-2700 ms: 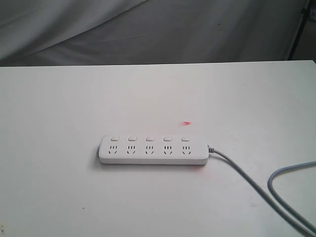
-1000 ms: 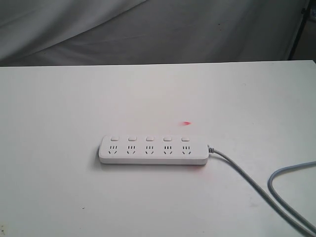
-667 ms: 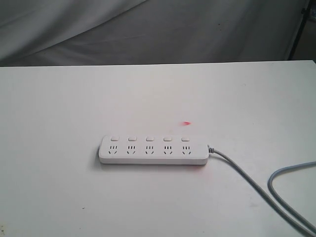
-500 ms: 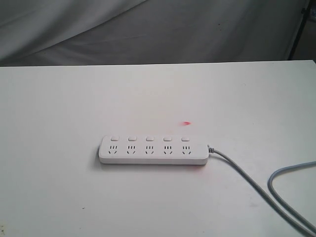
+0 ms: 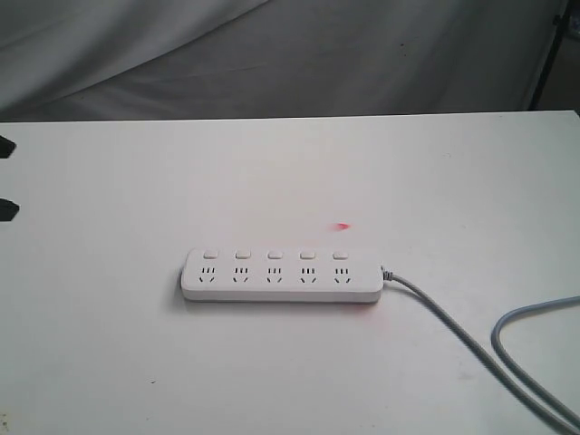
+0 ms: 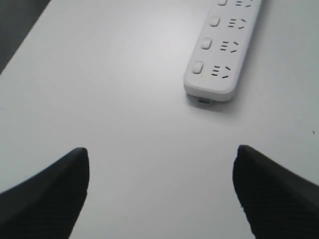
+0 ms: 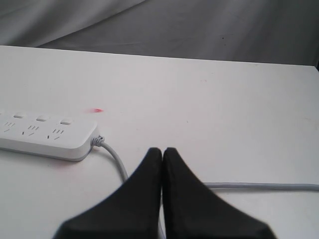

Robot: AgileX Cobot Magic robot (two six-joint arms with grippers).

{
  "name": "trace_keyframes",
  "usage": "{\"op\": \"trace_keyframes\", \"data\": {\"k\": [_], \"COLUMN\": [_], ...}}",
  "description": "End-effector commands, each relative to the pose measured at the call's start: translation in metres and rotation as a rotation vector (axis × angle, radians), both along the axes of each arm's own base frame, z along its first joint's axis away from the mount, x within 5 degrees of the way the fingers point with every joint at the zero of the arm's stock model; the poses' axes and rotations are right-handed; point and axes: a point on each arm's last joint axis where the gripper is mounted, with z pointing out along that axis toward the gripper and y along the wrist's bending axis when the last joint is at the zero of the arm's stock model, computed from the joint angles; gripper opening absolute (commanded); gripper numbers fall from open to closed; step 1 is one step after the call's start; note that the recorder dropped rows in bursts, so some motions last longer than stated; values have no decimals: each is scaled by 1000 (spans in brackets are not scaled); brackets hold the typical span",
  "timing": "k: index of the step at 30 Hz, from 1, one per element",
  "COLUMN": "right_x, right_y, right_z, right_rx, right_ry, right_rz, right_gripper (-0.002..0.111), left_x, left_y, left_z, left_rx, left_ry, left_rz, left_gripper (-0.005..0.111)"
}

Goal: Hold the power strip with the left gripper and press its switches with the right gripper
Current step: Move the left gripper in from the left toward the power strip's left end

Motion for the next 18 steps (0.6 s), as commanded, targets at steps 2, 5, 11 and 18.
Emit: {"op": "trace_keyframes", "data": {"k": [2,5,11,18], "right_x": [0,0,0,0], "right_y": [-1,-1,-1,-1], "right_z": [-1,-1,-1,-1], "right_rx": [-4,-4,-4,-4], "right_ry": [0,0,0,0], "right_rz": [-9,-9,-9,-9], "right_gripper": [0,0,0,0], "left_x": [10,17,23,39], "left_y": [-20,-27,-37,-36], "left_z": [-18,-31,-49,-58], "left_rx": [-16,3,15,21], "left_ry": [57,83,125,145], "left_rz": [-84,-105,-138,-169], "left_gripper": [75,75,75,75]}}
